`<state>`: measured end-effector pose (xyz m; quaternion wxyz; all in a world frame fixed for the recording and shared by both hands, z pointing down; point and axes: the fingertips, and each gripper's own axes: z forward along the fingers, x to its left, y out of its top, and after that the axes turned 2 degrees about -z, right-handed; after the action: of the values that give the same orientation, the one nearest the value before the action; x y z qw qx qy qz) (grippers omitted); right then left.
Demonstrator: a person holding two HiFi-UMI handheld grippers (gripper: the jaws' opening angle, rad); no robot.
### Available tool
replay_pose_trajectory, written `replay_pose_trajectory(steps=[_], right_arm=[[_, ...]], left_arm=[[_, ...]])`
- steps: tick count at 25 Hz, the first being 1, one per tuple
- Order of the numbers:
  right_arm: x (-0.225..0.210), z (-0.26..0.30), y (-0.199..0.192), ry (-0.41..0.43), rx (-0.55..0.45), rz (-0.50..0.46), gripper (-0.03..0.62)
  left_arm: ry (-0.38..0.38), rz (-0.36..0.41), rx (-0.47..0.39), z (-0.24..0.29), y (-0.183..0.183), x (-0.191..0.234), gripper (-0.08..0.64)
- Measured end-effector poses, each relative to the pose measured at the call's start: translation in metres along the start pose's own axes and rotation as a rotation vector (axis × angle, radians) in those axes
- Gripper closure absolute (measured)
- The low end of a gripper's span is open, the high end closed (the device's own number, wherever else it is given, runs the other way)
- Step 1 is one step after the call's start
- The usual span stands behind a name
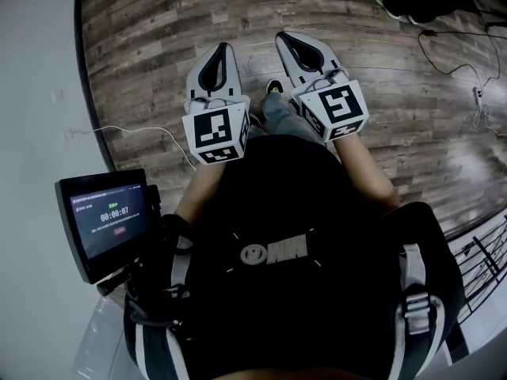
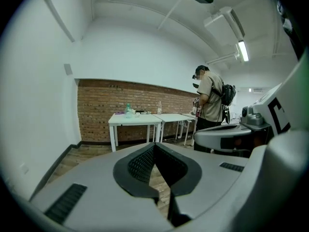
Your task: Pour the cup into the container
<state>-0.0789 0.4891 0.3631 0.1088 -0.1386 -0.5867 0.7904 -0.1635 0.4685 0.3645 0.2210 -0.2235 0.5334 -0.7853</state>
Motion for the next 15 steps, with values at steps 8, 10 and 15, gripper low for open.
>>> replay_pose_trajectory(steps=[8, 10, 15], right_arm=[[-0.052, 0.031, 0.023, 0.02, -0.05, 0.026, 0.598], [-0.053, 0.037, 0.027, 0.025, -0.058, 0.033, 0.598], [-0.065, 0.071, 0.031, 0.017, -0.038, 0.042, 0.598]], left_arm=[[-0.017, 0.064, 0.015, 0.067, 0.032, -0.017, 0.563], [-0.012, 0.069, 0.015, 0.072, 0.037, -0.014, 0.563], [-0.006, 0.062, 0.022, 0.099, 0.047, 0.015, 0.563]])
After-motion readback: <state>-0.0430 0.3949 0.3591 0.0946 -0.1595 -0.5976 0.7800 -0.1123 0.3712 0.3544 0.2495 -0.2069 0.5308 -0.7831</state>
